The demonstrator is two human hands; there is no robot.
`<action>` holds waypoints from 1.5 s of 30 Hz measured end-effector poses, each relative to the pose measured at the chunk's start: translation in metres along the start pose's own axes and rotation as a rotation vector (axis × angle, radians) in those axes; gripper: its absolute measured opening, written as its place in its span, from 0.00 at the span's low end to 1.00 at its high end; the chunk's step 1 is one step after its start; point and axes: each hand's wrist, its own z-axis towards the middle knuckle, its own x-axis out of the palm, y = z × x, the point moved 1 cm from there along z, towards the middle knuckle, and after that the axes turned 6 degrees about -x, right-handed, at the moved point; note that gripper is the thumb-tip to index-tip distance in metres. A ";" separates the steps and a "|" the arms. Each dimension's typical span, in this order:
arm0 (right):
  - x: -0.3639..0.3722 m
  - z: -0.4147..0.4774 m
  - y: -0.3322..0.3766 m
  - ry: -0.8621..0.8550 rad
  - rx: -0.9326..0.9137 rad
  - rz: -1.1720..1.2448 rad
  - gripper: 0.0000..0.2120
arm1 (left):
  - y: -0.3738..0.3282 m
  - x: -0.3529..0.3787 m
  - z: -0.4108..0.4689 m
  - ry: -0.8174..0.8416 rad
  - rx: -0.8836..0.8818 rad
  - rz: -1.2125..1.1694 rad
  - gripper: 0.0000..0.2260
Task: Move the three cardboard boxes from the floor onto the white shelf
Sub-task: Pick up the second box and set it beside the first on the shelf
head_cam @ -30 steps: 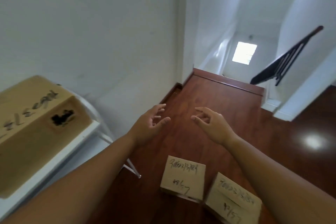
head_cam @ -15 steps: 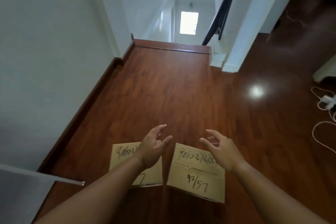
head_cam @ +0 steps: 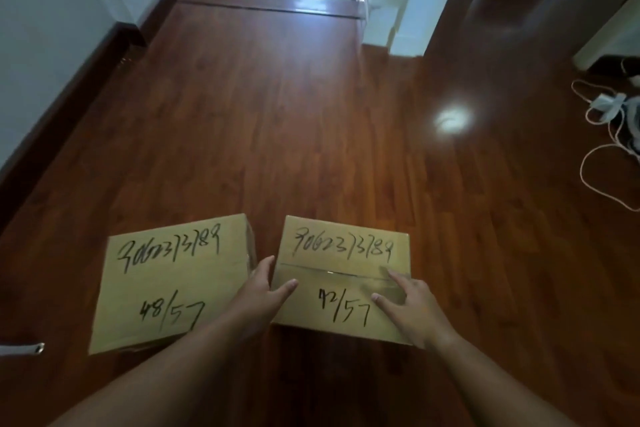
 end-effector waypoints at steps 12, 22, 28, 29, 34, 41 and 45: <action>0.006 0.014 -0.027 -0.209 0.116 0.240 0.42 | 0.000 0.018 0.008 0.137 -0.088 -0.157 0.30; -0.130 -0.052 0.105 -0.300 -0.034 0.274 0.44 | -0.131 -0.079 -0.101 0.043 0.082 -0.182 0.24; -0.212 -0.110 0.222 -0.340 -0.153 0.239 0.44 | -0.219 -0.177 -0.203 -0.021 0.179 -0.148 0.22; -0.228 -0.123 0.245 -0.348 -0.182 0.234 0.43 | -0.234 -0.195 -0.224 -0.025 0.191 -0.158 0.23; -0.302 -0.190 0.353 -0.345 -0.301 0.174 0.43 | -0.299 -0.280 -0.333 -0.092 0.201 -0.222 0.26; -0.381 -0.285 0.498 -0.299 -0.539 0.031 0.43 | -0.350 -0.383 -0.481 -0.263 0.258 -0.276 0.26; -0.400 -0.333 0.574 -0.266 -0.697 -0.054 0.43 | -0.353 -0.434 -0.562 -0.340 0.282 -0.378 0.22</action>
